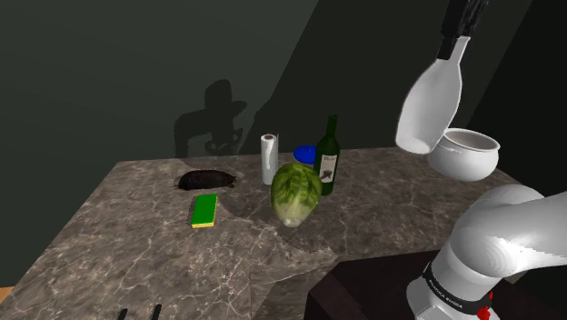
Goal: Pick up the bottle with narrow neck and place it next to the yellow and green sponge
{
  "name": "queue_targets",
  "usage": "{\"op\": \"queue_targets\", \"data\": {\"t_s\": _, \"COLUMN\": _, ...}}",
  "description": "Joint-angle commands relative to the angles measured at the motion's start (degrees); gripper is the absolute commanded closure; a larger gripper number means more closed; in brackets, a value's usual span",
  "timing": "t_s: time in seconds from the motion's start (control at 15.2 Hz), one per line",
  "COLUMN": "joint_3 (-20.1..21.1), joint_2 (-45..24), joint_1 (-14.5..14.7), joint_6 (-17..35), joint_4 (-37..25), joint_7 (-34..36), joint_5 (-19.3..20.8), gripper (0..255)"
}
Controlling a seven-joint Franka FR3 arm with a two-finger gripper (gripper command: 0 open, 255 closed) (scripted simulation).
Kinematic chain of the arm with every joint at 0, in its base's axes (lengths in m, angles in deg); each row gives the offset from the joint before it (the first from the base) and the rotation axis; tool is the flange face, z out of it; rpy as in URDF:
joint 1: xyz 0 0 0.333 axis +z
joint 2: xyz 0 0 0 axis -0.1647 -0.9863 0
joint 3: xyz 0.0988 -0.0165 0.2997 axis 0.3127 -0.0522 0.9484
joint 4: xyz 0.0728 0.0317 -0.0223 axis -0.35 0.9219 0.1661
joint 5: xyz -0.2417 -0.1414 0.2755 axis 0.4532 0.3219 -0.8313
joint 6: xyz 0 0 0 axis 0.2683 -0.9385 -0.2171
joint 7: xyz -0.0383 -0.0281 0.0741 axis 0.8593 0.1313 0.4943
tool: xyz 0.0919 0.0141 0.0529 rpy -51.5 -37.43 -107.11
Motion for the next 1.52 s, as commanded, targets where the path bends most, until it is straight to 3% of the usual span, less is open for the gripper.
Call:
{"op": "queue_targets", "data": {"t_s": 0.0, "joint_3": 2.2, "joint_2": -1.1, "joint_1": 0.1, "joint_6": 1.2, "joint_4": 0.2, "joint_7": 2.7, "joint_5": -1.9, "gripper": 255}}
{"op": "queue_targets", "data": {"t_s": 0.79, "joint_3": 15.7, "joint_2": -15.0, "joint_1": 0.9, "joint_6": 6.1, "joint_4": -9.5, "joint_7": 18.0, "joint_5": -9.0, "gripper": 255}}
{"op": "queue_targets", "data": {"t_s": 1.12, "joint_3": 21.5, "joint_2": -23.3, "joint_1": 1.5, "joint_6": 7.4, "joint_4": -16.9, "joint_7": 24.8, "joint_5": -9.4, "gripper": 255}}
{"op": "queue_targets", "data": {"t_s": 1.45, "joint_3": 27.9, "joint_2": -33.7, "joint_1": 2.8, "joint_6": 7.4, "joint_4": -27.2, "joint_7": 32.3, "joint_5": -7.1, "gripper": 255}}
